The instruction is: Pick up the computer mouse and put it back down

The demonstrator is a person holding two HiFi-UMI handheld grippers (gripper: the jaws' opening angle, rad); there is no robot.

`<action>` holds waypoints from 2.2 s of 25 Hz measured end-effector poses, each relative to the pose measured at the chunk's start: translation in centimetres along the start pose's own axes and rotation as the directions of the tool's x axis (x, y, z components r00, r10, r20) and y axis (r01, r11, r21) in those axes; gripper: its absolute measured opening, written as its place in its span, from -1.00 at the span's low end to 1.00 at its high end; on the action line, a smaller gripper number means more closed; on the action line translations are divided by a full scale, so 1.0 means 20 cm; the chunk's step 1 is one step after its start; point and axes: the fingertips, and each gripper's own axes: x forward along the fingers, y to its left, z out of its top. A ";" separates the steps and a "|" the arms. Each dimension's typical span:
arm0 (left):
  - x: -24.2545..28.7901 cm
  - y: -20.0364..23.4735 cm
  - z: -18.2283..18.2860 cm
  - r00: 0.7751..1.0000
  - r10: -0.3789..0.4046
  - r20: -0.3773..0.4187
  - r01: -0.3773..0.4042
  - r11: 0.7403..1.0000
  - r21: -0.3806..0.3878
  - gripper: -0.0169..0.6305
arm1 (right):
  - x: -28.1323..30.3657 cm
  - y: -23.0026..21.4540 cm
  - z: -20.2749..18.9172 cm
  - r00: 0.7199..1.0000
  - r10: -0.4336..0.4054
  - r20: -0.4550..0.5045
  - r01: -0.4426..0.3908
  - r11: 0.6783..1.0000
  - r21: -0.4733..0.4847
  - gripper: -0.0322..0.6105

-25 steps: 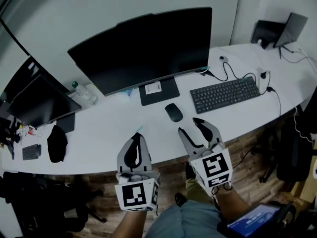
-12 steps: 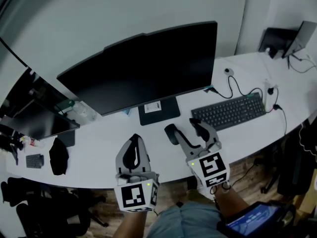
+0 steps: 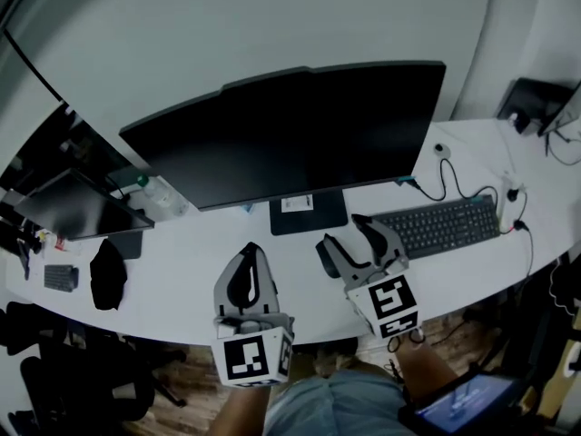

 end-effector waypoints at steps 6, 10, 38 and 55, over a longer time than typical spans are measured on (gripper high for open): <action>0.08 0.07 -0.09 0.999 -0.039 -0.038 0.038 0.999 -0.022 -0.93 | 0.10 0.02 -0.14 0.996 -0.016 -0.084 0.017 1.000 0.012 -0.13; 0.12 0.11 -0.17 0.996 -0.060 -0.068 0.058 0.998 -0.034 -0.93 | 0.15 0.03 -0.25 0.990 -0.022 -0.141 0.025 0.999 0.020 -0.09; 0.19 0.19 -0.75 0.947 -0.117 -0.298 0.091 0.991 -0.098 -0.93 | 0.23 0.14 -1.12 0.870 -0.028 -0.493 0.089 0.991 0.100 0.36; 0.18 0.21 -0.70 0.956 -0.099 -0.277 0.076 0.993 -0.091 -0.93 | 0.21 0.12 -1.12 0.859 -0.035 -0.511 0.095 0.991 0.092 0.05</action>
